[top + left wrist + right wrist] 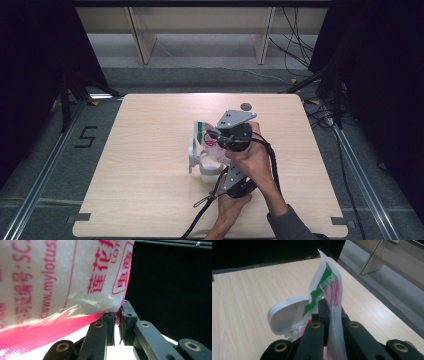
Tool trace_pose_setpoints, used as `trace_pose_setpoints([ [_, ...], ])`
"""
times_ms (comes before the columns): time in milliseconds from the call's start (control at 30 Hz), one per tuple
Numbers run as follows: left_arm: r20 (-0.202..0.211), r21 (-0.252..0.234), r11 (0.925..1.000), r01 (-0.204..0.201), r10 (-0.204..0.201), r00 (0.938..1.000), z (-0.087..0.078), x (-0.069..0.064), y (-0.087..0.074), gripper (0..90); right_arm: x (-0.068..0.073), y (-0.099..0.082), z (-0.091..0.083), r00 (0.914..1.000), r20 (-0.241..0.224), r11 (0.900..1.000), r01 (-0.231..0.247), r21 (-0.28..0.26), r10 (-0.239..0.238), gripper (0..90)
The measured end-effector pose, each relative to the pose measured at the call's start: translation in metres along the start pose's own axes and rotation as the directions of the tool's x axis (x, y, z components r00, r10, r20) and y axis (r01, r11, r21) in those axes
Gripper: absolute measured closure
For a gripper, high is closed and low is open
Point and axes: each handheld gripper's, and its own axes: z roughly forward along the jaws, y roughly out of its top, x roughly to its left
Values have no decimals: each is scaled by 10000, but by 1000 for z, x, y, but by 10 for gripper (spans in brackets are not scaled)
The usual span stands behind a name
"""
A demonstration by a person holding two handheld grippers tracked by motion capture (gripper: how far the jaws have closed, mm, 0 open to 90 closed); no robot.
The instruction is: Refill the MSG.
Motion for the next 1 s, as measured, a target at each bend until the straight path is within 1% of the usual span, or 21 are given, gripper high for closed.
trace_pose_setpoints([
  [33,-150,665,9951,-732,743,9971,-4,6,1,836,0,0,0,10000,-9,10000,-43,18,43,889],
  [67,-101,513,9972,-540,546,9985,-3,4,1,836,0,0,0,9999,-22,9999,-121,66,121,889],
  [100,-92,29,10000,-45,45,9999,1,0,0,836,0,0,0,10000,-41,10000,14,64,-13,889],
  [133,-123,-10,10000,-26,26,9999,1,0,0,835,0,0,0,10000,-81,9999,-5,115,6,889],
  [167,-181,634,9954,-721,733,9971,-4,5,1,835,1,0,0,9999,-111,9998,-86,188,88,889],
  [200,-108,636,9950,-767,776,9969,-4,5,1,835,-1,0,0,10000,-49,9999,59,93,-58,889],
  [300,-231,645,9956,-686,702,9973,-2,6,-1,836,-1,0,-1,9998,-35,9996,-220,152,220,889],
  [333,-162,645,9956,-674,685,9975,-3,6,0,836,-1,0,0,9996,13,9996,-271,111,271,889],
  [367,-65,628,9958,-661,667,9978,-3,6,0,835,-1,0,1,9999,3,9998,-162,100,162,889],
  [400,-87,590,9965,-590,596,9982,-2,4,0,835,-1,-1,2,9997,16,9996,-228,158,228,889],
  [433,-26,131,9999,-94,94,10000,1,0,-1,835,-1,0,3,10000,-20,9998,-22,176,22,888],
  [467,-88,437,9980,-447,451,9989,0,3,0,836,2,0,3,9999,63,9996,-115,244,113,889],
  [500,-187,1059,9873,-1182,1209,9925,-4,9,1,835,2,0,3,10000,14,9996,-53,288,53,889],
  [533,-174,1186,9857,-1199,1228,9923,-5,9,2,836,2,1,4,10000,40,9997,37,226,-38,888],
  [567,-93,1067,9875,-1162,1178,9930,-4,9,1,836,2,1,5,9999,20,9996,127,233,-128,888],
  [600,-173,1103,9872,-1156,1182,9928,-5,9,1,836,2,1,6,9998,-46,9994,177,306,-176,888],
  [733,-182,1037,9879,-1155,1180,9929,-4,9,1,836,3,1,6,9999,-14,9994,151,297,-150,888],
  [800,-265,1360,9830,-1230,1277,9915,-7,8,2,836,3,1,6,9999,6,9994,172,316,-172,888],
  [867,-255,1350,9832,-1227,1273,9915,-7,9,2,836,3,1,6,9999,6,9994,153,304,-153,888],
  [900,-168,1085,9873,-1163,1188,9928,-5,9,1,836,3,1,6,9999,10,9994,151,306,-151,888],
  [1000,-82,1075,9875,-1157,1172,9931,-5,9,1,836,3,1,6,9999,-21,9994,116,330,-115,887],
])
